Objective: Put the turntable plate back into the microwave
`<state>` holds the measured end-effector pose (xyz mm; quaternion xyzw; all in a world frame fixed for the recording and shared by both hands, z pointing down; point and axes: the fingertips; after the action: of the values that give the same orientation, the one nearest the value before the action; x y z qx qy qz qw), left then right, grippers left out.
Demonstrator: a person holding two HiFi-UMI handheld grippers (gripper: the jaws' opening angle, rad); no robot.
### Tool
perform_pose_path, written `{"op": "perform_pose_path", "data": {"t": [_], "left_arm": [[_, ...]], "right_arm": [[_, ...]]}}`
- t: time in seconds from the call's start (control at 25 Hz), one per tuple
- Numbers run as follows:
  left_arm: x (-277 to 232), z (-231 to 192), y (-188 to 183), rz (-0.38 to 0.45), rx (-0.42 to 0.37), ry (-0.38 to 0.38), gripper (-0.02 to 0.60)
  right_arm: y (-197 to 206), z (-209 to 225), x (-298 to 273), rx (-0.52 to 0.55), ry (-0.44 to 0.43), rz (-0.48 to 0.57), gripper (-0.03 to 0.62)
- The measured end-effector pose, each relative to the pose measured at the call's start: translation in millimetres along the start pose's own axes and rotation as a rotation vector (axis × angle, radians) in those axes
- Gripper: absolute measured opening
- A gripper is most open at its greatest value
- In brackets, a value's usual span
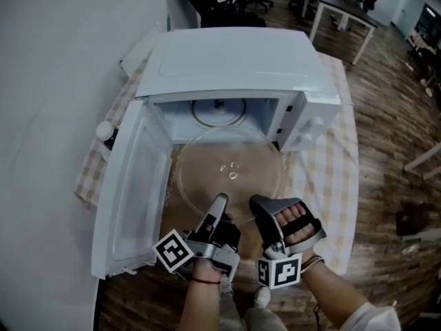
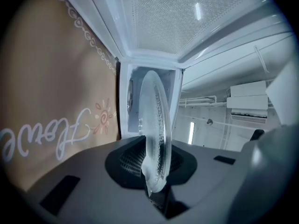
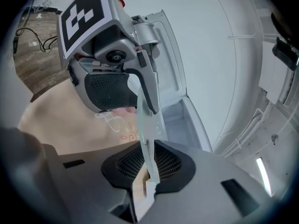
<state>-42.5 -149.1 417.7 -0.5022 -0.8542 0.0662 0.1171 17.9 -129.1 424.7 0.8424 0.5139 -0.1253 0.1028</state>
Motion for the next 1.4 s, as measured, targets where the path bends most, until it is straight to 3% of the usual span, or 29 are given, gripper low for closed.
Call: {"op": "perform_pose_path", "data": {"t": [0.72, 1.4], "left_arm": [[-31.2, 10.3, -31.8, -0.042, -0.008, 0.018, 0.041], [-89.2, -1.0, -74.4, 0.068, -0.006, 0.061, 0.04]], "right_arm": [[5.0, 18.2, -39.3, 0.008, 0.015, -0.049, 0.071], [39.5, 34.3, -111.1, -0.018, 0.034, -0.009, 0.072]]}}
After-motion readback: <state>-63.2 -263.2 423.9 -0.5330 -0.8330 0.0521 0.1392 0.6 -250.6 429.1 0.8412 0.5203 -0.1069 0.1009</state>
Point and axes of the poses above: the fingertips, and each gripper's own axes: x backward along the fingers, z to its right, y out of its underside, and after that the axes turned 11 degrees about x, right-handed
